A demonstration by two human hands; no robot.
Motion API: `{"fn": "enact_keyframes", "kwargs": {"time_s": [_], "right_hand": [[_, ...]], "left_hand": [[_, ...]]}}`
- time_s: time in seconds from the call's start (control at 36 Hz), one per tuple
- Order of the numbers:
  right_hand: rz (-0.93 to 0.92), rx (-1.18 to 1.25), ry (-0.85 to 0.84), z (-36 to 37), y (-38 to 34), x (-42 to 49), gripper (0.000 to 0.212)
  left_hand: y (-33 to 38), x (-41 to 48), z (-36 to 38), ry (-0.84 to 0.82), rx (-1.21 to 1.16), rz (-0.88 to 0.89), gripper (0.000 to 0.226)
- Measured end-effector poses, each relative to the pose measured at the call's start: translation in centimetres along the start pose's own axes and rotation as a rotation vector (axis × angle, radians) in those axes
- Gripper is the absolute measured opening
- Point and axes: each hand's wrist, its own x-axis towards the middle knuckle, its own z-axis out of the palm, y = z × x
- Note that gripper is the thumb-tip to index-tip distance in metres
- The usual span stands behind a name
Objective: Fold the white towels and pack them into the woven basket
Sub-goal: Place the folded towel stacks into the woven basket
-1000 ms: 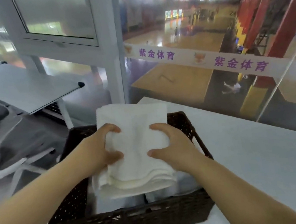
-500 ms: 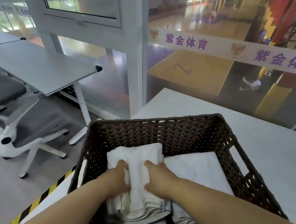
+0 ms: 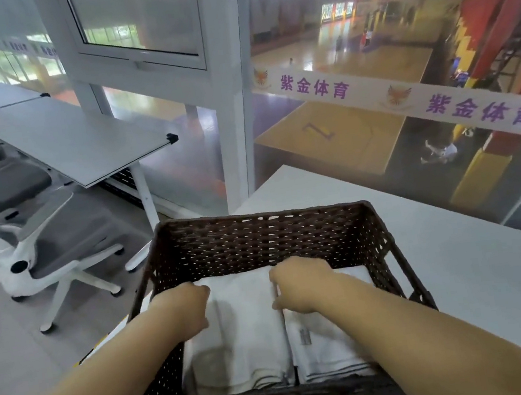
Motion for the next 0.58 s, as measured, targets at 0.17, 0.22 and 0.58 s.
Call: {"fn": "enact_keyframes", "kwargs": {"time_s": [0.17, 0.22, 0.58], "right_hand": [[-0.094, -0.065, 0.119, -4.8, 3.7, -5.6, 0.042], [-0.103, -0.078, 0.137, -5.8, 5.0, -8.0, 0.045], [0.214, 0.006, 0.195, -1.8, 15.6, -29.1, 0.058]], "left_hand": [[1.7, -4.4, -4.7, 0.217, 0.04, 0.044, 0.039], [3.0, -6.2, -6.4, 0.318, 0.07, 0.062, 0.039], [19.8, -16.7, -6.3, 0.563, -0.099, 0.436, 0.032]]}}
